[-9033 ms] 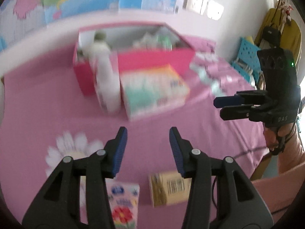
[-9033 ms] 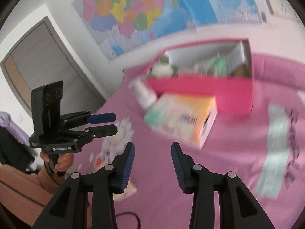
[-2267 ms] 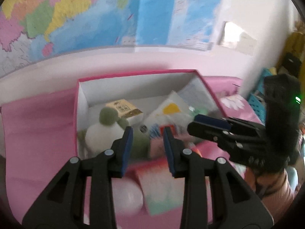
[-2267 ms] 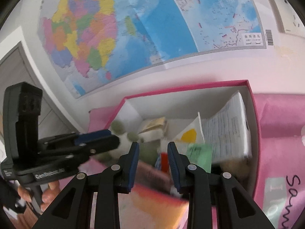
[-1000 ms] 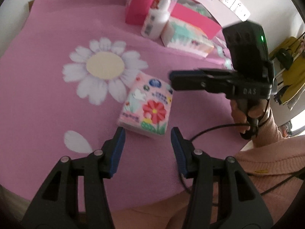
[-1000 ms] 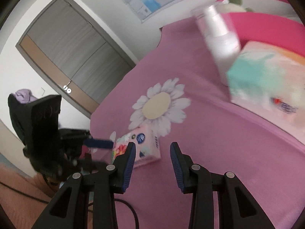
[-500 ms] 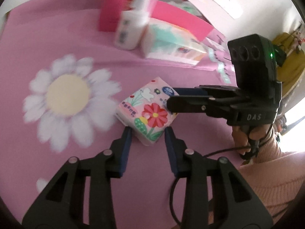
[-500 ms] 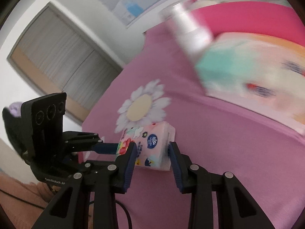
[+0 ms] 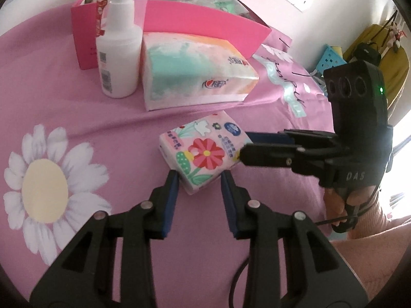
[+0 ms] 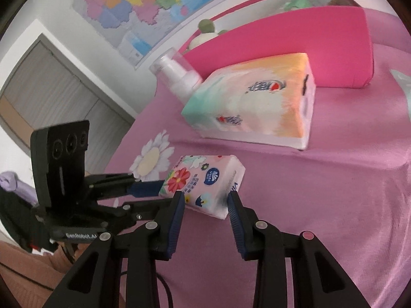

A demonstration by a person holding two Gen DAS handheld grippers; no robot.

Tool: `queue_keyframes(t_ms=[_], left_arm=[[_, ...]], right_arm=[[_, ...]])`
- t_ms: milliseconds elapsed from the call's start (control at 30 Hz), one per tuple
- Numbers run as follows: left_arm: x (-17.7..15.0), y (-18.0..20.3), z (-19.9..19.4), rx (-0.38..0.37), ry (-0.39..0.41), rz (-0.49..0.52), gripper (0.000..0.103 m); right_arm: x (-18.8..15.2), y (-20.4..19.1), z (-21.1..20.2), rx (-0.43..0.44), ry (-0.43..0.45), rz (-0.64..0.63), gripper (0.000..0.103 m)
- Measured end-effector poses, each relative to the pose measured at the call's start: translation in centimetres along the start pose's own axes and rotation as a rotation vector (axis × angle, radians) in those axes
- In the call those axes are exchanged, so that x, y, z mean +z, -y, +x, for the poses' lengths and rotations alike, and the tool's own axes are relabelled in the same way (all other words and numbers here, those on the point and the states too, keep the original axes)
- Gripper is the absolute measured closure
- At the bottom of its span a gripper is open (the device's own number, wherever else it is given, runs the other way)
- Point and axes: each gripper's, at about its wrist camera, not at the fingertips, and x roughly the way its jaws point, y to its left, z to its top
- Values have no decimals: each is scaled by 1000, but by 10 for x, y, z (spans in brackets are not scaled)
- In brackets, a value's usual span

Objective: Organize soft objects
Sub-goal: 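Lift the pink floral tissue pack and carry it toward the pink box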

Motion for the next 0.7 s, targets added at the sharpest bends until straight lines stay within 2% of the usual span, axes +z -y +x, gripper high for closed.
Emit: queue_keyframes(t_ms=[167,367,500,700], left_arm=[[1,0,-6,4,28,-6,69],[6,-3,-5,-16,20,-29,69],[6,0,-4,-14,25,-32,69],[8,11,-8,-7,40,-12,69]], right_arm=[[7,9,2,0,24,35,66],[14,17,2,15,36,46,66],[13,13,8,-2,29,29,71],[10,9,4,-8,37,30,73]])
